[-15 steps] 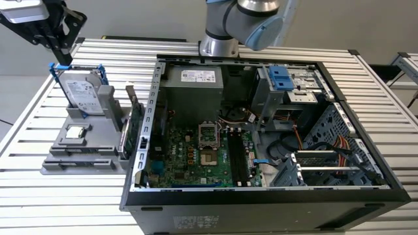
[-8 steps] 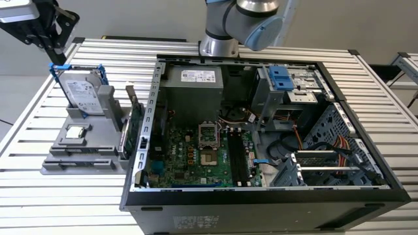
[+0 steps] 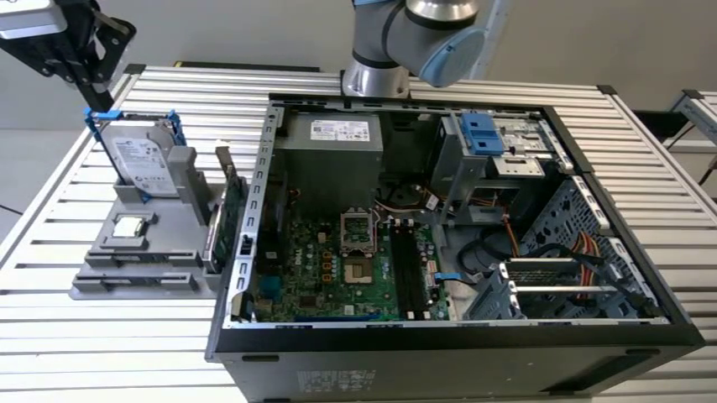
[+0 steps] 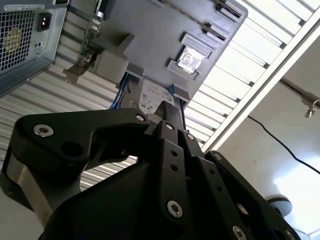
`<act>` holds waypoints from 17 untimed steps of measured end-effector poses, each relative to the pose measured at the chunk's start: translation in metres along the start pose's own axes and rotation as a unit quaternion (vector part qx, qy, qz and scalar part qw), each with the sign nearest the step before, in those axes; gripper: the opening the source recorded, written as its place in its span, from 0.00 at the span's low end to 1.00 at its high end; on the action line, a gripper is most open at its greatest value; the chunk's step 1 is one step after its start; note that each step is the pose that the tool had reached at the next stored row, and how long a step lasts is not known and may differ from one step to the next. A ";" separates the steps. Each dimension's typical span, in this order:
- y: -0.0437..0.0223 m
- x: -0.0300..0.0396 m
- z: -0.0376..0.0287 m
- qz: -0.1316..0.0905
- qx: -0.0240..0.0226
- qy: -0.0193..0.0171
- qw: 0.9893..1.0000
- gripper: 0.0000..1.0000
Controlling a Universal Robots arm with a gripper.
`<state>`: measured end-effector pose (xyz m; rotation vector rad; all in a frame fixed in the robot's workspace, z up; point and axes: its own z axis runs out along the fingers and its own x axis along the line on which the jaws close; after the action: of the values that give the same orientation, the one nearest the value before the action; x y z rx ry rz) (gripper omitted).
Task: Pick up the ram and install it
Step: 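Reach for the ram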
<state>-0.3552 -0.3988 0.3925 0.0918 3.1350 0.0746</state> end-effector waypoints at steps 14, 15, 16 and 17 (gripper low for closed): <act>-0.0014 -0.0033 0.0000 -0.023 0.000 0.001 1.000 0.00; -0.0014 -0.0033 0.0001 -0.027 0.000 0.001 1.000 0.00; -0.0014 -0.0034 0.0000 -0.030 0.000 0.001 1.000 0.00; -0.0014 -0.0034 0.0000 -0.030 0.000 0.001 1.000 0.00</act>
<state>-0.3519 -0.4004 0.3924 -0.0028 3.1378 0.0748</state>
